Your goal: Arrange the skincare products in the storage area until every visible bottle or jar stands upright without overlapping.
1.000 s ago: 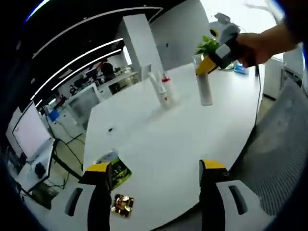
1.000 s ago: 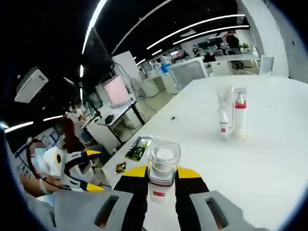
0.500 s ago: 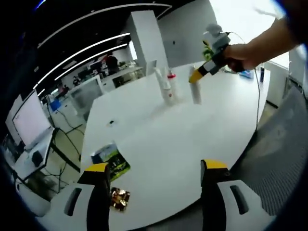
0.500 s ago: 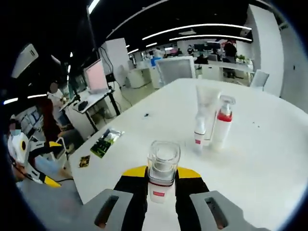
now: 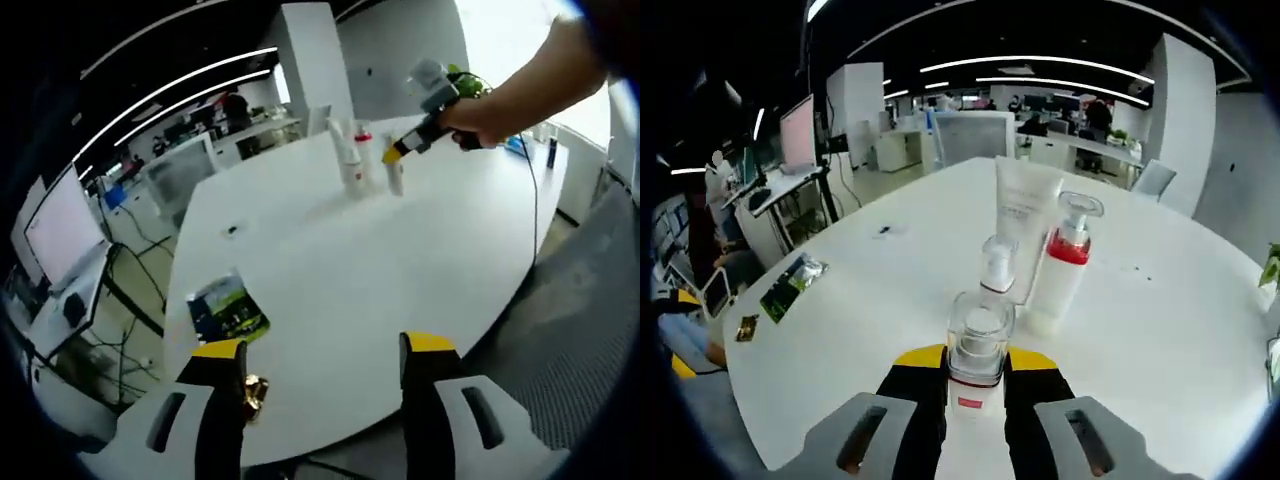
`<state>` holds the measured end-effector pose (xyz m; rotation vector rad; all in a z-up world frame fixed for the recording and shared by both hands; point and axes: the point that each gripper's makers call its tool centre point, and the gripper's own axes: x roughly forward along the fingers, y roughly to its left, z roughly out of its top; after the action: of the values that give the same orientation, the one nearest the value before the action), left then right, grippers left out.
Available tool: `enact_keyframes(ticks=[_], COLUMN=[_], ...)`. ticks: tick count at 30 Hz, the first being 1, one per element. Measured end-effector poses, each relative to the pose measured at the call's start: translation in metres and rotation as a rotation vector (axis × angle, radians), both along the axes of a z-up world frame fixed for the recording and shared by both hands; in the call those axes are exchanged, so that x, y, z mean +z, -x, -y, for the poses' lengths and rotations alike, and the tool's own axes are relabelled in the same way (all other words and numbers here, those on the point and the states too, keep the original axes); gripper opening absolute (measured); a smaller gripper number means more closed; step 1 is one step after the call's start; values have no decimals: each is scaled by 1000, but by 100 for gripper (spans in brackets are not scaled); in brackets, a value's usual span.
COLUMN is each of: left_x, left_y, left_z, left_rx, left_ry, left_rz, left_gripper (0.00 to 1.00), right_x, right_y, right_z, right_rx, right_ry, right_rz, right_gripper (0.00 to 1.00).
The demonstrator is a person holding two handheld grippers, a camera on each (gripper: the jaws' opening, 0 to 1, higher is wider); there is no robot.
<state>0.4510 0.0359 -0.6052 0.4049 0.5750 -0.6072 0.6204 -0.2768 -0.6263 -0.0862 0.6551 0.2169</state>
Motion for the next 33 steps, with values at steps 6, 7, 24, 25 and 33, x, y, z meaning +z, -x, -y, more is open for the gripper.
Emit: enact_keyframes(ticks=[6, 7, 24, 25, 33], left_x=[5, 4, -10, -10, -12], left_y=[-1, 0, 5, 6, 6], left_z=[2, 2, 1, 0, -2], left_rx=[-1, -3, -27, -28, -24], left_ry=[27, 21, -39, -41, -52], left_rz=[17, 12, -41, -44, -52], left_gripper=[60, 60, 52, 51, 49], right_x=[-2, -2, -9, -12, -21], right_y=[-11, -13, -42, -42, -49], right_z=[13, 14, 11, 10, 10], right_rx=[-31, -39, -50, -46, -48], right_ry=[26, 21, 34, 39, 74], right_rz=[15, 15, 53, 43, 46], right_gripper=[15, 15, 15, 15, 15])
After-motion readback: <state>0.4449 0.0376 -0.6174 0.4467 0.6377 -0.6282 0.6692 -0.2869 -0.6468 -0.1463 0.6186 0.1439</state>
